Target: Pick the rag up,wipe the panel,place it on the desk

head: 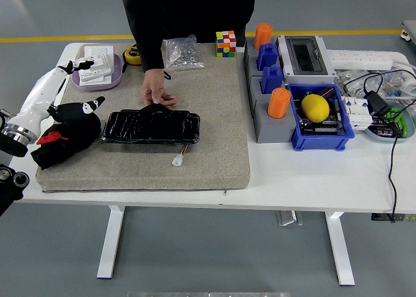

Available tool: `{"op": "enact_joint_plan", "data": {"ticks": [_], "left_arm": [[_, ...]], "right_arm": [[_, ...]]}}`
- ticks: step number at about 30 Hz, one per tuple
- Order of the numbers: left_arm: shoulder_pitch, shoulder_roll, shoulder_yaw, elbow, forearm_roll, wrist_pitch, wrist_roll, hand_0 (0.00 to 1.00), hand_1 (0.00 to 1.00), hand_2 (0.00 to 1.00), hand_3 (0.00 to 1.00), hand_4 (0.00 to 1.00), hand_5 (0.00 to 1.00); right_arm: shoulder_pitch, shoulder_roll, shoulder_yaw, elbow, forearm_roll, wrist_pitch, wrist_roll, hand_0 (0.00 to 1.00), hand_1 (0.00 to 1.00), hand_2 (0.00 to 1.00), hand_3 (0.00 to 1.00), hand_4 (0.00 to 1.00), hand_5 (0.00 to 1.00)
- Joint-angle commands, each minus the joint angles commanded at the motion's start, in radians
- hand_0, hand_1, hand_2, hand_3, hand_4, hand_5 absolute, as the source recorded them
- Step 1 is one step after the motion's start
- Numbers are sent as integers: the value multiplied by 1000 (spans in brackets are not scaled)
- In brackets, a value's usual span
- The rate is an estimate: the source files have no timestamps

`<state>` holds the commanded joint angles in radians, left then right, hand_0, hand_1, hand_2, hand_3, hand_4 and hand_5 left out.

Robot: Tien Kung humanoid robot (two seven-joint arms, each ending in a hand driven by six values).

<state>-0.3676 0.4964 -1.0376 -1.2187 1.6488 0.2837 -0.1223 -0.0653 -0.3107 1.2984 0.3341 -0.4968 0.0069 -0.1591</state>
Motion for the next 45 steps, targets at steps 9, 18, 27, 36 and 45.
{"op": "enact_joint_plan", "data": {"ticks": [9,18,27,36,45], "left_arm": [[-18,-12,38,60,16,11,7,844,876,876,853,786,196],[-35,-13,43,167,-3,19,3,838,874,875,852,784,187],[-43,-19,59,251,-30,23,-2,838,874,876,851,785,186],[-63,-43,87,300,-57,27,-10,833,873,876,844,778,172],[-83,-59,109,360,-82,31,-21,829,872,873,838,772,165]], "right_arm": [[-3,0,-4,5,1,-1,2,712,573,677,610,998,600],[-7,-3,-14,6,6,-1,3,711,572,677,610,998,599],[-10,-2,-18,7,9,0,5,711,571,677,610,998,598],[-9,0,-17,12,10,-3,9,711,572,677,609,998,598],[-11,2,-15,20,7,-4,13,711,571,677,609,998,597]]}}
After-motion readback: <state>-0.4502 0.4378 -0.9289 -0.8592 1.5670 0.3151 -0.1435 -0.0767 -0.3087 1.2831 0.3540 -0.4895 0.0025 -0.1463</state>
